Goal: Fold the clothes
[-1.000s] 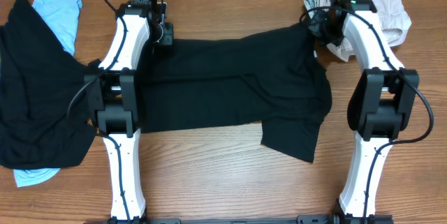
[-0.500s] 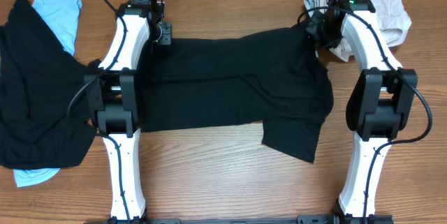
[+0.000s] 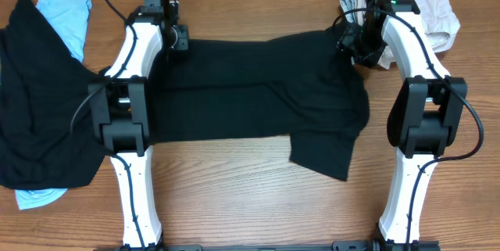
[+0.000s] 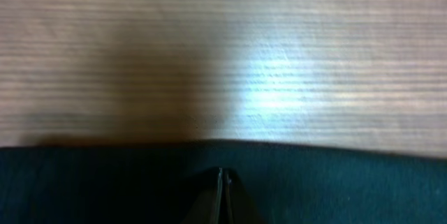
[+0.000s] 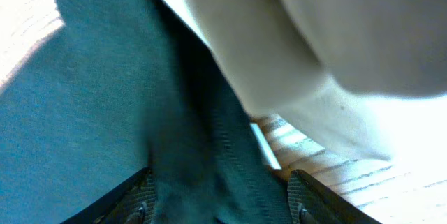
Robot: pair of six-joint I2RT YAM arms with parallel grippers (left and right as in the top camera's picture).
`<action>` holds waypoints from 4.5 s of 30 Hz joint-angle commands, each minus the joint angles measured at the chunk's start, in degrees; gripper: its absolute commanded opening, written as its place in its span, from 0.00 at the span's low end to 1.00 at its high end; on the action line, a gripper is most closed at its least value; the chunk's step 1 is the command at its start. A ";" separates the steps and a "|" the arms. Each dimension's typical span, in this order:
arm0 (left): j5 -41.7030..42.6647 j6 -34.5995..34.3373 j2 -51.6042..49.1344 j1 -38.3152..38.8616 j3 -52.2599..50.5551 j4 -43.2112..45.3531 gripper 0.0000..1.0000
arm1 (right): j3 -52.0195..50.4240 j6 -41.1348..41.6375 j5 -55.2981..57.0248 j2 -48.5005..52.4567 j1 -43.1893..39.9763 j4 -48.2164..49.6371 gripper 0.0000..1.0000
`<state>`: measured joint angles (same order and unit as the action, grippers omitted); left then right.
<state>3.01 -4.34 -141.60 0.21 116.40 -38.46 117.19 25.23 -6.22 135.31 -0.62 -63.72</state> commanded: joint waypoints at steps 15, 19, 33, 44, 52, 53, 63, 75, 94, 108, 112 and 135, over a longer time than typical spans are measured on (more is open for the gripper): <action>-1.51 3.13 -0.07 -3.58 9.79 2.93 0.69 | 17.53 -0.37 -0.83 -7.04 0.17 -8.02 0.75; -1.44 3.04 2.89 -3.56 21.05 -11.69 0.90 | 21.90 -1.33 -0.24 -13.42 0.24 -13.29 0.77; 2.16 3.08 22.01 -3.56 39.12 -40.50 1.00 | 22.29 -1.60 1.99 -37.83 0.24 -29.42 0.77; 3.02 4.35 33.14 -3.65 34.53 -58.36 1.00 | 12.94 0.76 3.76 -53.00 8.02 -33.33 0.80; 0.59 -3.28 45.75 -3.67 11.19 -57.29 1.00 | -12.52 3.37 -1.64 -64.46 13.16 -31.50 1.00; 0.42 -4.81 46.29 -3.67 7.78 -56.30 1.00 | -16.04 3.39 -1.86 -64.94 13.49 -30.29 1.00; -3.32 -21.33 47.12 -6.12 -29.18 -27.32 1.00 | -41.20 3.37 -8.26 -61.99 13.90 -16.39 1.00; -6.19 -30.69 47.10 -8.17 -58.07 2.51 0.80 | -55.56 3.37 -8.02 -58.14 13.90 -4.79 0.93; -8.50 -31.65 45.48 -8.17 -67.84 13.07 0.65 | -57.99 5.09 -7.39 -58.03 13.90 -2.36 0.83; -9.11 -31.41 45.33 -8.15 -68.41 13.49 0.22 | -57.99 5.27 -7.37 -58.03 13.90 -2.54 0.82; -8.90 -30.25 45.33 -8.15 -68.41 12.68 0.04 | -58.16 5.31 -6.99 -58.01 13.90 -2.49 0.73; -8.98 -25.42 45.33 -8.07 -68.41 11.28 0.04 | -83.89 13.62 -5.20 -58.01 13.90 20.26 0.52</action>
<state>-5.02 -31.11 -95.81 -7.77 48.71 -26.96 33.87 37.28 -11.99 77.43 12.91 -44.25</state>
